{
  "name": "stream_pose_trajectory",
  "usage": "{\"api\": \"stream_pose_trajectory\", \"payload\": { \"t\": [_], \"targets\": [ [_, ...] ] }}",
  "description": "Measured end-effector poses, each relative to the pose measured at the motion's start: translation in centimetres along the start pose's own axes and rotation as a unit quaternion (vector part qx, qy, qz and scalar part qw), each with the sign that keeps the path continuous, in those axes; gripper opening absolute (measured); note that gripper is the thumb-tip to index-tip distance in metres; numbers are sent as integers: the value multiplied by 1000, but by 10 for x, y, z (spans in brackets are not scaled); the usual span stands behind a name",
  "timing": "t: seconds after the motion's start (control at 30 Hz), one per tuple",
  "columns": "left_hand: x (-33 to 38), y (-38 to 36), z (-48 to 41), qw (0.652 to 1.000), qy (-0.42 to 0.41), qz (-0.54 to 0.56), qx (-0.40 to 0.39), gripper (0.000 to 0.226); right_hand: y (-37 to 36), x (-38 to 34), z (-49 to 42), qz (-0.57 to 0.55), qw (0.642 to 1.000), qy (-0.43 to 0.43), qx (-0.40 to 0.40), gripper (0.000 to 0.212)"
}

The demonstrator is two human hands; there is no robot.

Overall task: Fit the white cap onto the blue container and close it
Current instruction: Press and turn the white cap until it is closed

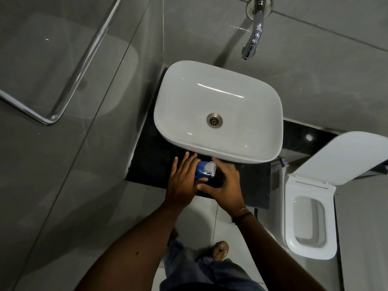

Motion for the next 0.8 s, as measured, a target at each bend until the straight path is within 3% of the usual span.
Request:
{"api": "stream_pose_trajectory", "payload": {
  "t": [0.1, 0.17, 0.27, 0.3, 0.47, 0.63, 0.8],
  "targets": [
    [1, 2, -2, 1000, -1, 11, 4, 73, 8, 0, -5, -10, 998, -10, 60, 50],
    [1, 3, -2, 1000, -1, 14, 1, 80, 11, 0, -8, -21, 998, -1, 56, 52],
    [2, 4, -1, 1000, -2, 4, -3, 82, 1, -2, -11, -9, 999, 31, -37, 73],
    [2, 5, -2, 1000, 0, 4, -4, 80, 0, -4, -13, -6, 998, 32, -52, 71],
    [3, 6, -3, 1000, 4, -2, 16, 68, 7, -19, -22, 2, 1000, 8, -4, 33],
    [2, 3, -2, 1000, -5, -15, 10, 60, 2, -18, -23, -22, 995, -86, 54, 33],
    [1, 4, -2, 1000, 3, -8, 2, 67, 2, -17, -26, 13, 997, -72, -11, 52]
  ]
}}
Point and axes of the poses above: each hand's wrist, its own z-axis away from the middle knuckle, its own y-axis out of the back of the hand, x = y × z, the point moved 7 cm from there along -z, towards the middle knuckle
